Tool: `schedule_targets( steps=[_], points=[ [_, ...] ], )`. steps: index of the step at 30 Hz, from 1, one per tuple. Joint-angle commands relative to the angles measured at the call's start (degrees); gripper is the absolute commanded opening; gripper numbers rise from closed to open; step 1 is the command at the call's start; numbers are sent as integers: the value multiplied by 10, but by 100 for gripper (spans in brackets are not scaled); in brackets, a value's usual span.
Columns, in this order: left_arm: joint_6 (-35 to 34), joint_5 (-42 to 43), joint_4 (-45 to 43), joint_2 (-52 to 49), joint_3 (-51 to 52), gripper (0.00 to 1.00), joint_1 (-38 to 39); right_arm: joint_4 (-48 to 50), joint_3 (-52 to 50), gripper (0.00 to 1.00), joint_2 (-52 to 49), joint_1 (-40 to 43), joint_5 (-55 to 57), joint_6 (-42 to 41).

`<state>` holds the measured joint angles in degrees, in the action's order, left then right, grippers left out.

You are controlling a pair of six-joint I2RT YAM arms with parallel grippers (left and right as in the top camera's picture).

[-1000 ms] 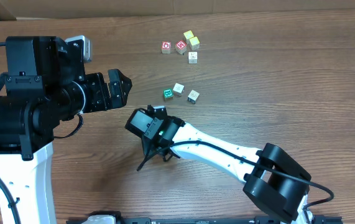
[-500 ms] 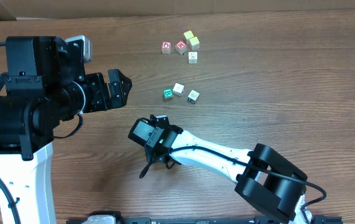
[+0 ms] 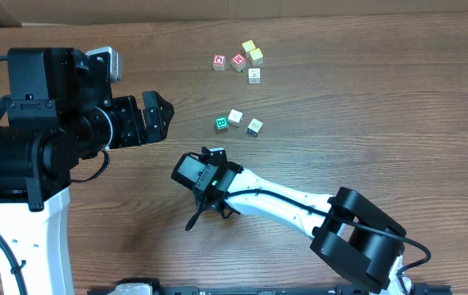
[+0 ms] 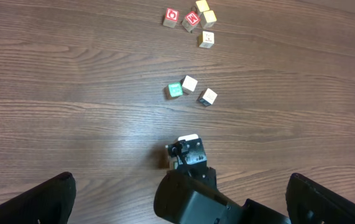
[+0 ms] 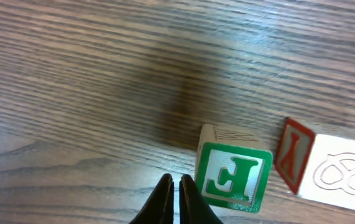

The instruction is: Flip 5 blocks

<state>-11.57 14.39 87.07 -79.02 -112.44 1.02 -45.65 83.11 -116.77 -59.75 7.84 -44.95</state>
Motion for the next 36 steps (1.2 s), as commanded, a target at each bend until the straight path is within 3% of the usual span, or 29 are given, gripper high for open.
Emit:
schedule_targets(
  steps=[1,21,36],
  points=[
    [7,2,-1,3,-11,100,-3,2,-3,8,-6,3,17,-3],
    [7,2,-1,3,-11,100,-3,17,0,10,-6,26,19,0],
    [7,3,-1,3,-11,100,-3,-62,109,10,50,71,-30,56]
  ],
)
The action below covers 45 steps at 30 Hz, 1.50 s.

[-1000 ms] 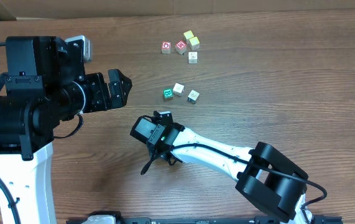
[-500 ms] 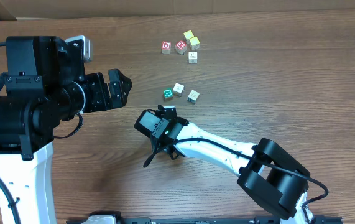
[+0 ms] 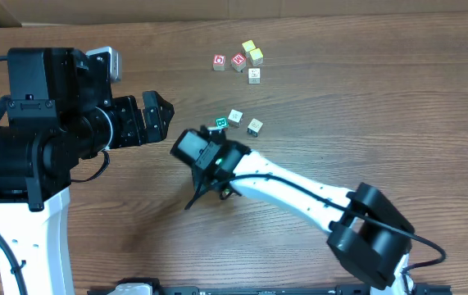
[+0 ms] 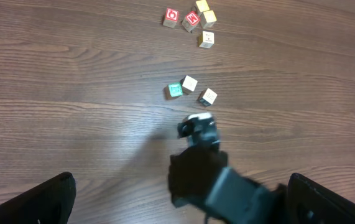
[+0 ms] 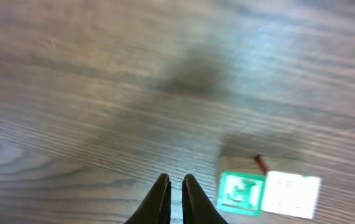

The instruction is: Flip 5 blocks

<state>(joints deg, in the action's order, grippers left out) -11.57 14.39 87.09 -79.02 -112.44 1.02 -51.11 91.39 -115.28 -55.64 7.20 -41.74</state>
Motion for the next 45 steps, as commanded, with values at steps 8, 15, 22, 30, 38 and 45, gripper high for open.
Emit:
schedule_targets(
  steps=[8,15,22,30,38,45],
  points=[
    [7,3,-1,3,-11,100,-3,-43,24,10,17,104,-72,39],
    [7,2,-1,3,-11,100,-3,-54,24,10,-31,110,-73,39],
    [7,2,-1,3,-11,100,-3,-68,23,8,-54,109,-73,39],
    [7,2,-1,3,-11,100,-3,-86,19,7,-54,94,-73,39],
    [7,2,-1,3,-11,100,-3,-85,19,7,-54,91,-70,39],
    [7,2,-1,3,-11,100,-3,-66,19,8,-54,91,-38,39]
  ],
)
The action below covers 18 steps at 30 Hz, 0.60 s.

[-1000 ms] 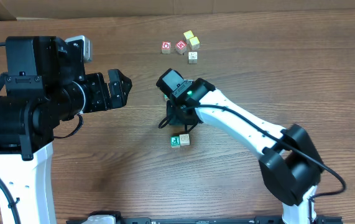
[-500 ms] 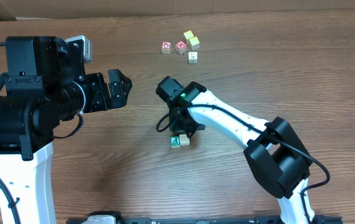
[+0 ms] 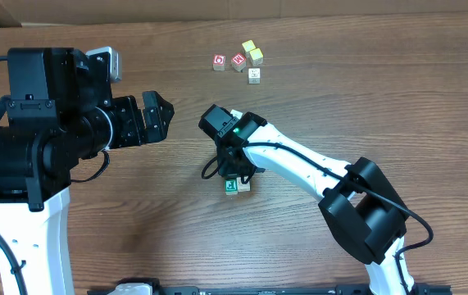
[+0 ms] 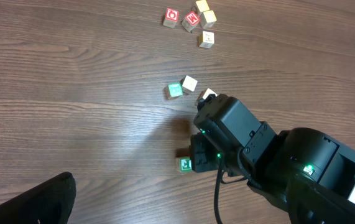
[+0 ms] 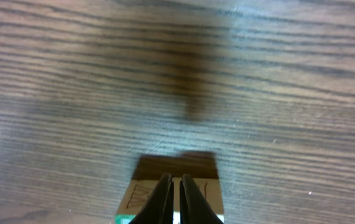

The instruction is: Flip 5 blocks

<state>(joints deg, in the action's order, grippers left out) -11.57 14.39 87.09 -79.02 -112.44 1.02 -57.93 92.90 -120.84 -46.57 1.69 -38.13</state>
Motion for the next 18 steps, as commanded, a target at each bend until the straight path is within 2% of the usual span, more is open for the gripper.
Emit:
schedule_targets(
  steps=[1,18],
  points=[
    [7,2,-1,3,-11,100,-3,1,4,7,2,0,17,3],
    [7,3,-1,3,-11,100,-3,-5,-22,7,2,-2,2,3]
  ],
)
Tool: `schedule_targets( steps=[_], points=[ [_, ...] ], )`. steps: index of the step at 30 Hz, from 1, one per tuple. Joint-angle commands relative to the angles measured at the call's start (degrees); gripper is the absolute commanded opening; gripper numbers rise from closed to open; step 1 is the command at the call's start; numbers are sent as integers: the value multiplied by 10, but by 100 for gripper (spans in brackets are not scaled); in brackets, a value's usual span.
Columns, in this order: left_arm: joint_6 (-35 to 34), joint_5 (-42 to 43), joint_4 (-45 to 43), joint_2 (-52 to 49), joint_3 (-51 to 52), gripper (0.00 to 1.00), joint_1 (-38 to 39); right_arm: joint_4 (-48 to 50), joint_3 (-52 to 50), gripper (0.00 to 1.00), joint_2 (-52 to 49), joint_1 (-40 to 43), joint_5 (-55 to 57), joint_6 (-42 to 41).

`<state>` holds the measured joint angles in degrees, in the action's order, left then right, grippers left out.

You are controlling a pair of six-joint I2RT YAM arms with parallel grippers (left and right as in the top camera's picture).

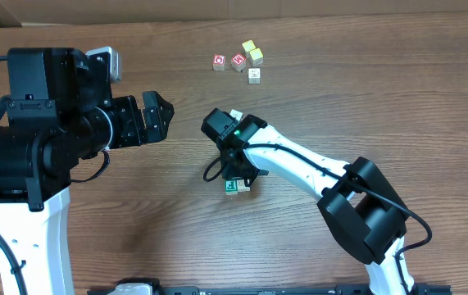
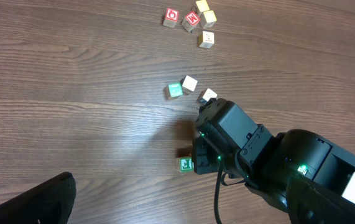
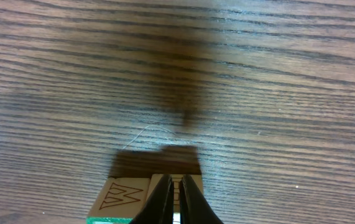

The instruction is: Flip 5 blocks

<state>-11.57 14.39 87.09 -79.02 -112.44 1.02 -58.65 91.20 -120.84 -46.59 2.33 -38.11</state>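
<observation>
Two small wooden blocks lie side by side at mid-table: one with a green lettered top (image 1: 231, 188) (image 2: 186, 165) and a plain one (image 1: 244, 185) next to it. In the right wrist view one block shows a W mark (image 3: 122, 196), and the neighbouring block (image 3: 193, 182) lies under my fingertips. My right gripper (image 1: 235, 174) (image 3: 174, 194) is shut with nothing between its fingers, tips right over that block. My left gripper (image 1: 158, 115) (image 2: 183, 205) hangs open high over the table, far from all blocks.
A green block (image 2: 175, 91), a white block (image 2: 190, 83) and another pale block (image 2: 209, 95) sit just beyond the right arm. Farther back is a cluster with two red-marked blocks (image 1: 219, 62) (image 1: 238, 61), two yellow ones (image 1: 252, 52) and a pale one (image 1: 254, 74).
My shut right gripper has shifted slightly over the pair, so the W block now sits left of the tips and the second block under them. The left arm has not moved.
My shut right gripper was low at the table's front, beside a green-lettered block and a red-lettered one. Then it was farther back, the pair behind it. Then it pointed down at the pair from the far side, where it stays.
</observation>
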Motion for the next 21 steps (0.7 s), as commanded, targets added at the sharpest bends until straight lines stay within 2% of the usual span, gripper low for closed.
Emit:
schedule_targets(
  steps=[1,21],
  points=[
    [7,3,-1,3,-11,100,-3,4,-5,7,2,-1,-9,2],
    [7,3,-1,3,-11,100,-3,4,1,8,2,6,-35,2]
  ],
)
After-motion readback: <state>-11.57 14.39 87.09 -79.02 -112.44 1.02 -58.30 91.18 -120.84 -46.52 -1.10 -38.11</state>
